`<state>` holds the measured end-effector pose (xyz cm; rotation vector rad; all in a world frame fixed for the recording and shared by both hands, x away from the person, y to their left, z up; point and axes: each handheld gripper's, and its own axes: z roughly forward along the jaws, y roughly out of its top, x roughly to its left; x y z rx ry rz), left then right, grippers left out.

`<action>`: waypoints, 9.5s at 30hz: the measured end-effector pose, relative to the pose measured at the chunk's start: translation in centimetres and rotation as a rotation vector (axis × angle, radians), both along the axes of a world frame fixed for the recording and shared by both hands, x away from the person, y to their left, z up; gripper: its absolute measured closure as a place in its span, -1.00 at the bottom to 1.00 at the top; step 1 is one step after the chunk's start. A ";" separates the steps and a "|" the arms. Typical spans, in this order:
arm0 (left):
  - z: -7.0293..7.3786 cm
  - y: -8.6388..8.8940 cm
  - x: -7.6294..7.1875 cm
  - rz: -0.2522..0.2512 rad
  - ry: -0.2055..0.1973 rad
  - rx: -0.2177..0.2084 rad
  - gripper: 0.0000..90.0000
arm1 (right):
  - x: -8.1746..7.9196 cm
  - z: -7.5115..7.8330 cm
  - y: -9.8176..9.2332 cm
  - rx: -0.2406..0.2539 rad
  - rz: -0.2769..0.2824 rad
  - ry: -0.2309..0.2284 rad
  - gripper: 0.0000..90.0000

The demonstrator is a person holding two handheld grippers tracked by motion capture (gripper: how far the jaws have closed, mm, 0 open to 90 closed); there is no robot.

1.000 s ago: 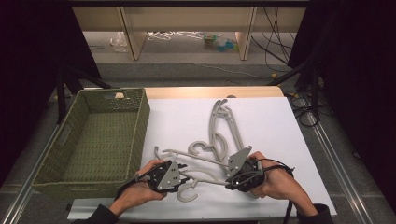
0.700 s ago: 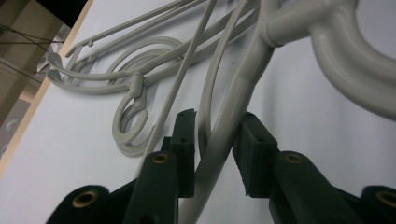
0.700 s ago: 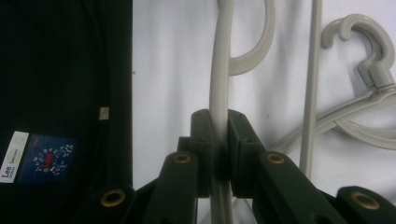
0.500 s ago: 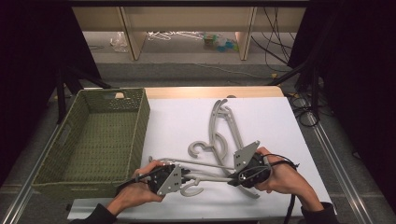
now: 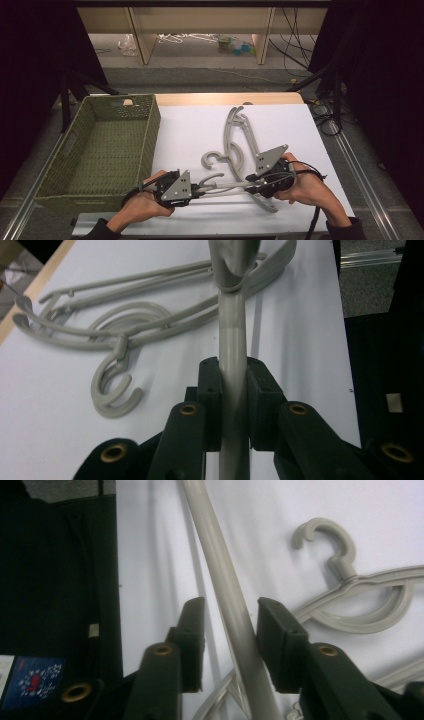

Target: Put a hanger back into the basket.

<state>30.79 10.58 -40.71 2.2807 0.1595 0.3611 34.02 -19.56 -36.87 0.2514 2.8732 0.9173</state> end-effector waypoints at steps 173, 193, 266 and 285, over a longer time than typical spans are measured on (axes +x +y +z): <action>4.4 22.9 5.5 0.904 0.062 -0.400 -0.10 | -2.3 -4.2 -1.0 0.248 -0.343 0.031 -0.49; 3.7 12.4 0.5 0.610 0.005 -0.455 -0.60 | -1.8 -4.7 -1.3 0.310 -0.411 -0.014 -0.57; -2.8 5.8 -4.1 0.404 0.007 -0.392 -0.63 | 6.1 -9.6 3.6 -0.035 -0.548 0.243 0.31; -2.8 5.8 -4.1 0.401 0.008 -0.383 -0.62 | 5.8 -8.0 3.3 -0.015 -0.545 0.229 0.62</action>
